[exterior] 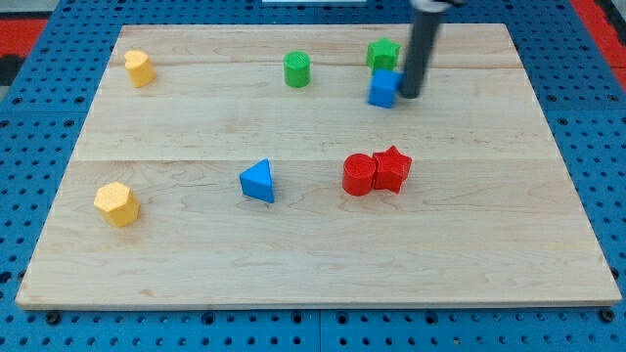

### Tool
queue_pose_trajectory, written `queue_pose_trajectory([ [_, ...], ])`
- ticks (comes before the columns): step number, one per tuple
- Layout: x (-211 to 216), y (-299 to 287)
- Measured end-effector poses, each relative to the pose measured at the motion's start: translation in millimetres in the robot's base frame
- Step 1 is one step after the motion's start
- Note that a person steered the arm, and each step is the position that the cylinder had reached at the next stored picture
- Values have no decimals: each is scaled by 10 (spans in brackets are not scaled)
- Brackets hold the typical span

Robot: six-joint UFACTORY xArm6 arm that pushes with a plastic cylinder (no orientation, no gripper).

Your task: Push the blue cube to the left side of the board

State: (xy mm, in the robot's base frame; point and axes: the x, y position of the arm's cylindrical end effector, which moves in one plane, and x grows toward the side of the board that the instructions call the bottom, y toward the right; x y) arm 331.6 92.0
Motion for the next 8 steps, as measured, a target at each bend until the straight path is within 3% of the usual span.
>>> queue_pose_trajectory([
  [1,-263,626],
  [2,-342,-242],
  [3,-3,-791],
  [4,225,-499],
  [5,-200,-565],
  [6,108,78],
  [7,239,-166],
  [8,684,-129],
])
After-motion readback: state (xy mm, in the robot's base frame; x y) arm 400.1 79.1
